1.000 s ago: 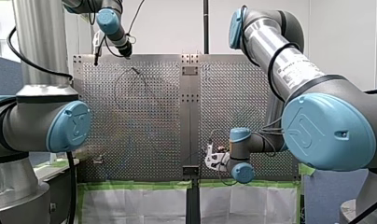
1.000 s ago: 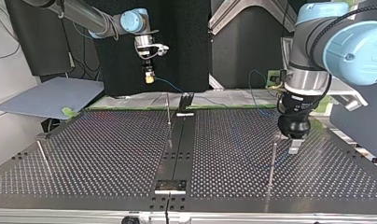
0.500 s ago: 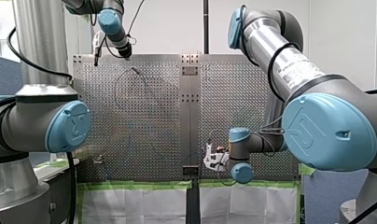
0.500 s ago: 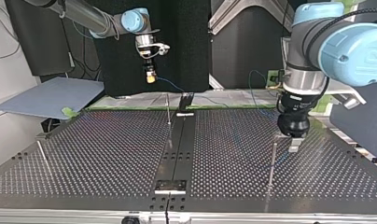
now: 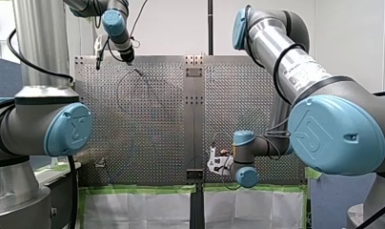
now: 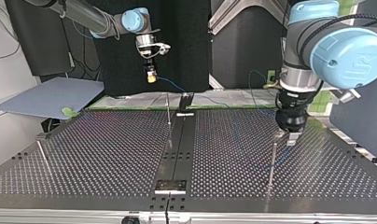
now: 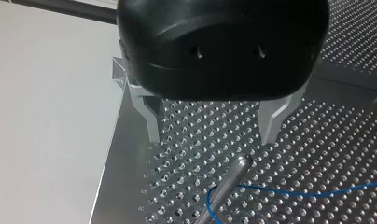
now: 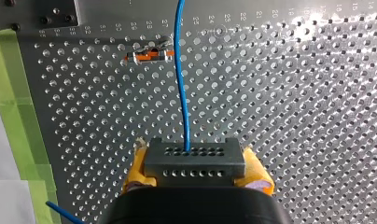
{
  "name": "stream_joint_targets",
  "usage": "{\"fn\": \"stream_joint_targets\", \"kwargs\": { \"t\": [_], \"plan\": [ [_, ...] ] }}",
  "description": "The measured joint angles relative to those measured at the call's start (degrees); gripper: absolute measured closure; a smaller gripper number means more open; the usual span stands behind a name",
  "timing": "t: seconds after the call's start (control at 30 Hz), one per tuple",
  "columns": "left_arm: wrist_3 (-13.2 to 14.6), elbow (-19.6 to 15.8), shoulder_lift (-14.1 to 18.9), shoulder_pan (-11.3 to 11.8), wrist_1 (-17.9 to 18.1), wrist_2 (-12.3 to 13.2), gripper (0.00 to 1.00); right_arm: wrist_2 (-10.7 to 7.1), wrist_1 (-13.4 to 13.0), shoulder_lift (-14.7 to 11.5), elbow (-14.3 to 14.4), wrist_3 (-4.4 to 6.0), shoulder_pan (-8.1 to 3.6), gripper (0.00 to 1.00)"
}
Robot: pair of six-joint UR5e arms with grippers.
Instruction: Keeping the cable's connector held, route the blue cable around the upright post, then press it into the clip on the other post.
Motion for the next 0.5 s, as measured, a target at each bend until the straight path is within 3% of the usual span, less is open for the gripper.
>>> {"fn": "stream_joint_targets", "kwargs": {
  "t": [0.5],
  "plan": [
    [-2.36, -0.01, 0.02, -1.39, -1.68, -4.42, 0.0, 0.0, -0.1, 0.0, 0.0, 0.04, 0.3, 1.0]
  ]
}}
